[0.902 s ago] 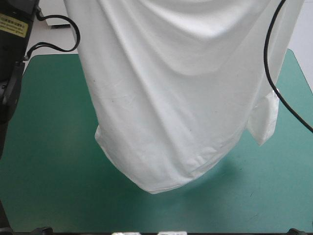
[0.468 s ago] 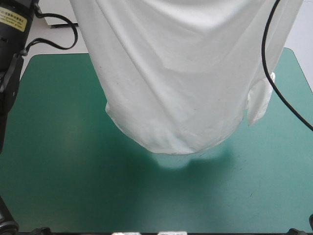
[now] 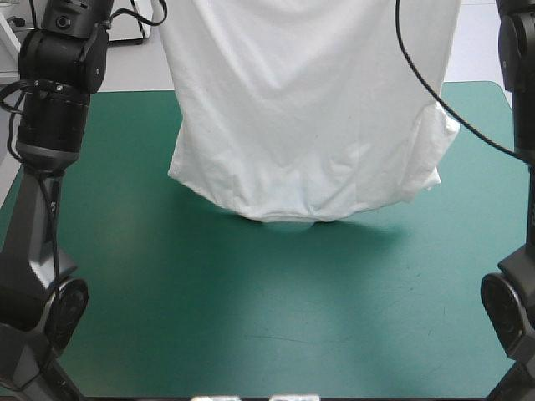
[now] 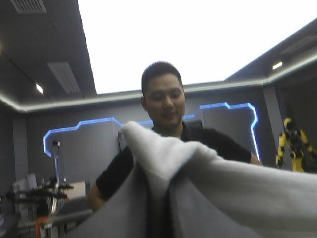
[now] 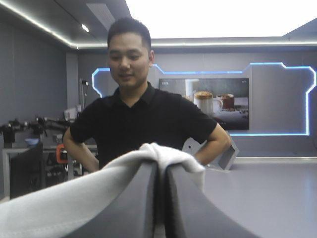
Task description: Fold the cloth
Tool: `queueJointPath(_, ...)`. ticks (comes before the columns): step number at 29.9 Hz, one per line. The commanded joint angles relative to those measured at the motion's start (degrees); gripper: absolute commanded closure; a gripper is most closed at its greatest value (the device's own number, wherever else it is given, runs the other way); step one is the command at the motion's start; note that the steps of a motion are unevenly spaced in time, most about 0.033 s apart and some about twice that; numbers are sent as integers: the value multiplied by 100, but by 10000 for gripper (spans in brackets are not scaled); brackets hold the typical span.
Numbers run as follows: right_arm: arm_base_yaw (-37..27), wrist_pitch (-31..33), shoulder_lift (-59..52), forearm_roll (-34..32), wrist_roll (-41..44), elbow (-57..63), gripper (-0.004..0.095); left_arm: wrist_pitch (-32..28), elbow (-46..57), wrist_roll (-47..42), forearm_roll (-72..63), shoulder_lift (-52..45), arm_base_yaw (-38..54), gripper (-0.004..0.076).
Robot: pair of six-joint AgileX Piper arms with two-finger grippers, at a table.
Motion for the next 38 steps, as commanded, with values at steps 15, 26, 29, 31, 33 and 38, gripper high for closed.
queueJointPath(15, -1206, 1518, 708, 2693, -1696, -635, 925, -128, -802, -1128, -870, 713, 475, 727)
queueJointPath(26, -1225, 2916, 497, 3551, -2761, 1765, 925, 796, 4531, -202, -1291, -1414, 278, 727)
queueJointPath(29, -1215, 3497, 339, 3658, -2814, 2650, 925, 971, 5595, -45, -1291, -2158, 185, 727)
queueJointPath(31, -1215, 4002, 202, 3658, -2894, 3236, 925, 1079, 6178, -45, -1291, -2508, 147, 727)
queueJointPath(33, -1215, 4371, 3, 3623, -2917, 3889, 925, 1150, 6794, -45, -1211, -2898, 62, 727)
queueJointPath(38, -1215, 4371, -710, 3589, -2978, 5460, 925, 1803, 7713, 189, -1117, -3482, -227, 728)
